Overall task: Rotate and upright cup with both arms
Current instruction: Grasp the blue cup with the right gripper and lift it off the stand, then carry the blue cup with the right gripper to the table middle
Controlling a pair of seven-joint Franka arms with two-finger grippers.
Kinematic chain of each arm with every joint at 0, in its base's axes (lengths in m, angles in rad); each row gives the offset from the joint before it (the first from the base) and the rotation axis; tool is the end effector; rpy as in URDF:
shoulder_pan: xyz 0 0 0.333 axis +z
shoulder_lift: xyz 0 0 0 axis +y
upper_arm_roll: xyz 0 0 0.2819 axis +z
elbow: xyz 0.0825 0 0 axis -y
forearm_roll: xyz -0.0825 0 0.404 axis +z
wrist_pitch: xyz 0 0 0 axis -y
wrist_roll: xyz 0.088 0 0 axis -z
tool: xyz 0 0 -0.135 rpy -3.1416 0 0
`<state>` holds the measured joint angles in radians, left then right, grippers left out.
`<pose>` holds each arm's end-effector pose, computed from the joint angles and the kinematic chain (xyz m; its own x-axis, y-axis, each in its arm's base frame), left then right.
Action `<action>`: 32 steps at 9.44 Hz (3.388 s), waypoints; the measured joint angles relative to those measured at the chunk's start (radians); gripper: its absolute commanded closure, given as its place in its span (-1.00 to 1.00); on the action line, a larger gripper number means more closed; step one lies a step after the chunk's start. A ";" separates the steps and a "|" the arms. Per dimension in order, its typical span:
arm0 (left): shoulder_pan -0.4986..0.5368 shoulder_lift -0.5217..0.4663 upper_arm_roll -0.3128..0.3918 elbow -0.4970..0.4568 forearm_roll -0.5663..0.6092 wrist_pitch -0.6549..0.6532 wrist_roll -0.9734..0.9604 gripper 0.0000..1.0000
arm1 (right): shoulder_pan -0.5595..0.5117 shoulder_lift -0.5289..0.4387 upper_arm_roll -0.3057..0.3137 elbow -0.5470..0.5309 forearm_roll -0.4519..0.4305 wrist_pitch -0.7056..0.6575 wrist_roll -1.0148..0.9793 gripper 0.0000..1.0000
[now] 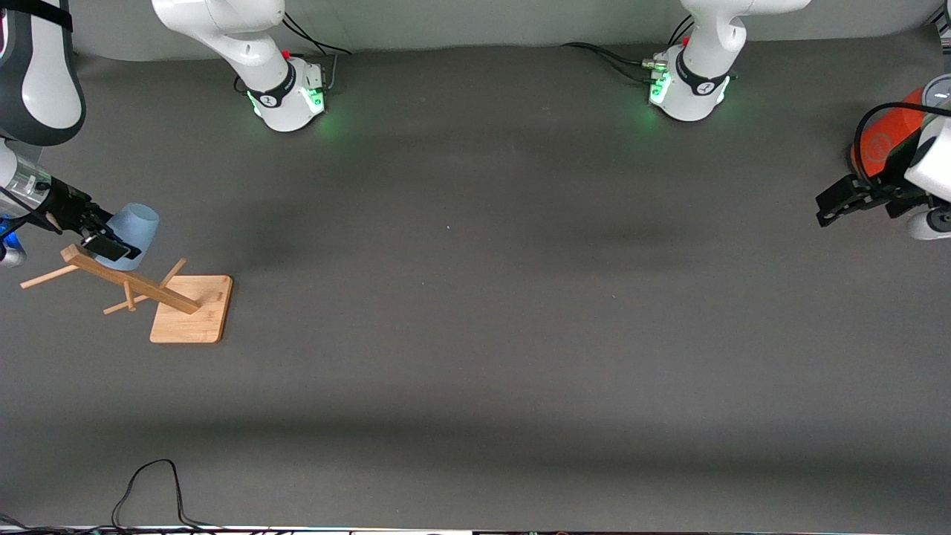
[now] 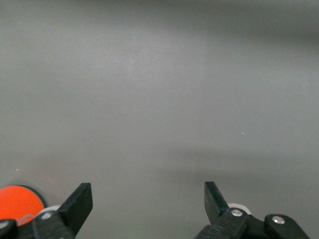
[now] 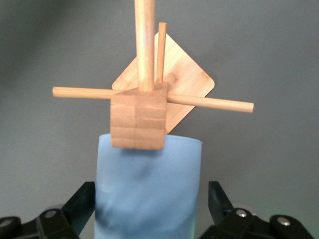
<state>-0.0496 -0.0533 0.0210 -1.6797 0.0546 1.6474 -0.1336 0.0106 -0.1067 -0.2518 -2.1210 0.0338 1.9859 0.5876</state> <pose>0.5661 -0.0090 0.5459 0.9946 0.1005 0.0278 0.1018 -0.9935 -0.0501 0.5217 -0.1259 0.3841 0.6661 -0.7435 -0.0585 -0.7456 -0.6657 -0.0295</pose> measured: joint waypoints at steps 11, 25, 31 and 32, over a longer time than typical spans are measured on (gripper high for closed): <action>0.001 0.012 0.002 0.012 -0.065 0.002 0.000 -1.00 | 0.081 -0.102 0.019 0.029 0.011 -0.103 0.076 0.03; 0.002 0.028 -0.001 0.016 -0.072 -0.025 0.058 -1.00 | 1.026 0.493 0.037 0.577 0.013 -0.130 1.702 0.04; 0.022 0.035 0.009 0.021 -0.086 -0.010 0.058 -1.00 | 1.143 0.961 0.036 0.905 0.013 -0.118 2.105 0.04; 0.023 0.040 0.009 0.021 -0.106 -0.006 0.057 -1.00 | 1.150 0.989 0.036 0.913 0.013 -0.101 2.129 0.03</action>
<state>-0.0268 -0.0133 0.0304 -1.6585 -0.0518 1.6411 -0.0762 1.1602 0.8822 -0.2155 -1.2082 0.0465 1.8848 2.7169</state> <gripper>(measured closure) 0.000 0.185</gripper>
